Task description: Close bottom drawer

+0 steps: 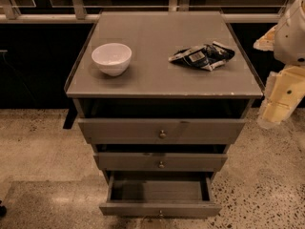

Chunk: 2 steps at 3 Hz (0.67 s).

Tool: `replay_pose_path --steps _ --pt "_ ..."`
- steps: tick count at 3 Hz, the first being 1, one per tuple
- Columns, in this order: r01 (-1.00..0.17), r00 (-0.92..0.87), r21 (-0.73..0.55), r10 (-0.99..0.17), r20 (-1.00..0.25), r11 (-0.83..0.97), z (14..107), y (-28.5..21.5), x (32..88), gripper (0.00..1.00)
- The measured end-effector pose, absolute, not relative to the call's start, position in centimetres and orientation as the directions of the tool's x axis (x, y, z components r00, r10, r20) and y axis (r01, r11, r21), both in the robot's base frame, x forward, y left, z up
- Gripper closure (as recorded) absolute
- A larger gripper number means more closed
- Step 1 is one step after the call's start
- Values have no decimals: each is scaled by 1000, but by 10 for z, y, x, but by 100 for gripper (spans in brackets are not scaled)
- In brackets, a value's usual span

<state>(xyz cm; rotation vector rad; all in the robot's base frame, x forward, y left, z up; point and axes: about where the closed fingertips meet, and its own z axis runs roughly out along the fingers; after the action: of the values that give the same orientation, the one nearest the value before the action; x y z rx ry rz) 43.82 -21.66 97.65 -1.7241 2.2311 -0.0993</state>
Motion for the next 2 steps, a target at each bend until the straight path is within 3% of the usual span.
replay_pose_path --steps 2 --pt "-920 -224 -267 -944 -241 286 969 -221 432 0"
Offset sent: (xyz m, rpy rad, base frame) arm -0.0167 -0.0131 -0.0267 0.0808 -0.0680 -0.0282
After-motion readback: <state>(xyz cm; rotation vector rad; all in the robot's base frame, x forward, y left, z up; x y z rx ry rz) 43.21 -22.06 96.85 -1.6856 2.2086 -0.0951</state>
